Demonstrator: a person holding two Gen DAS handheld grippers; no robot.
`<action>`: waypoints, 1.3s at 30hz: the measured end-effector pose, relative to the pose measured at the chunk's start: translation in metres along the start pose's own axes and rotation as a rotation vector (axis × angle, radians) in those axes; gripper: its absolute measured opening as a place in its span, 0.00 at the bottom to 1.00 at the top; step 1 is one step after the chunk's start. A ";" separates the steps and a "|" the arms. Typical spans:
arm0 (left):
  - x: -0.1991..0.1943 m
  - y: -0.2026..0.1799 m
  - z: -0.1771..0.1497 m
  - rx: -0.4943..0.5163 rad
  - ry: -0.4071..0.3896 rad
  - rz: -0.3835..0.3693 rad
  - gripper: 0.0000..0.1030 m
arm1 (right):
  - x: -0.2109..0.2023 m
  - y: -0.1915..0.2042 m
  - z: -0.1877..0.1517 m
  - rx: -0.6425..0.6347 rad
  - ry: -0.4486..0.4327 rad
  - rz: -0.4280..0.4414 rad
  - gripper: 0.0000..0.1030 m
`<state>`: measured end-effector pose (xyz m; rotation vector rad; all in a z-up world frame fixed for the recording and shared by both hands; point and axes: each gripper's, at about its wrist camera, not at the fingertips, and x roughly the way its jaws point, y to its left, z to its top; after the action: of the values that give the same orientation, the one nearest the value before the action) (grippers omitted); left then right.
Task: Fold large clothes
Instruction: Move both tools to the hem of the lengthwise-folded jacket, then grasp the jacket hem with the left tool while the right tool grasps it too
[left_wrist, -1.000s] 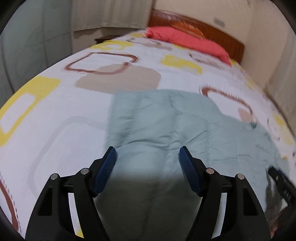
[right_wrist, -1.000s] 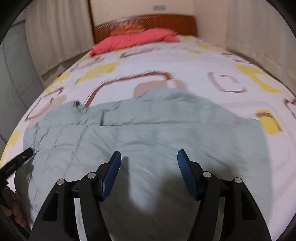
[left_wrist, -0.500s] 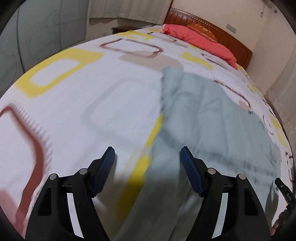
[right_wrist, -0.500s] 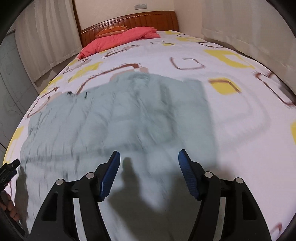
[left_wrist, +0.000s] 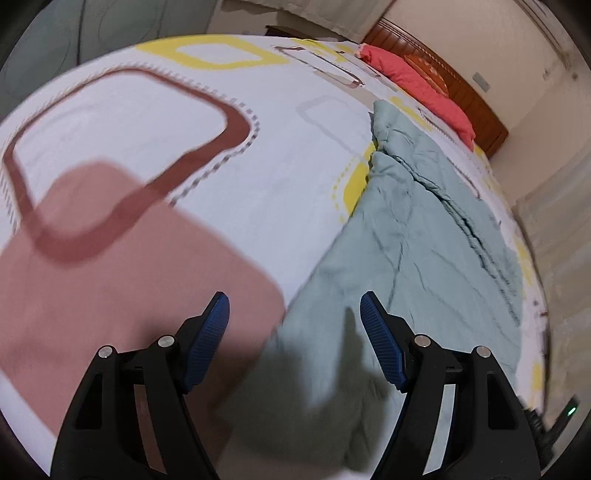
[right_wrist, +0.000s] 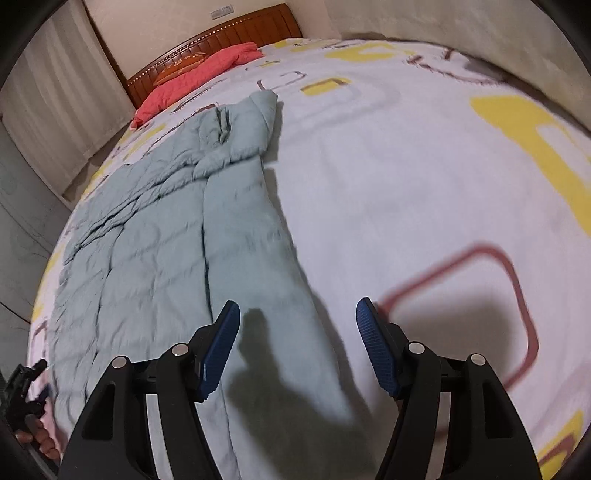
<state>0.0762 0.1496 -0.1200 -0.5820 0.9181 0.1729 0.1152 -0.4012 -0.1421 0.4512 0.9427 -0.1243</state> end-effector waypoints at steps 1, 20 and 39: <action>-0.006 0.003 -0.007 -0.023 -0.003 -0.011 0.71 | -0.003 -0.004 -0.006 0.018 0.006 0.020 0.63; -0.005 0.001 -0.043 -0.185 -0.041 -0.229 0.61 | -0.009 -0.006 -0.053 0.242 -0.020 0.389 0.61; -0.050 -0.019 -0.028 -0.082 -0.136 -0.345 0.06 | -0.050 0.016 -0.040 0.072 -0.197 0.351 0.04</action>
<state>0.0334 0.1232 -0.0859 -0.7850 0.6692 -0.0603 0.0607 -0.3749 -0.1168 0.6522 0.6560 0.1146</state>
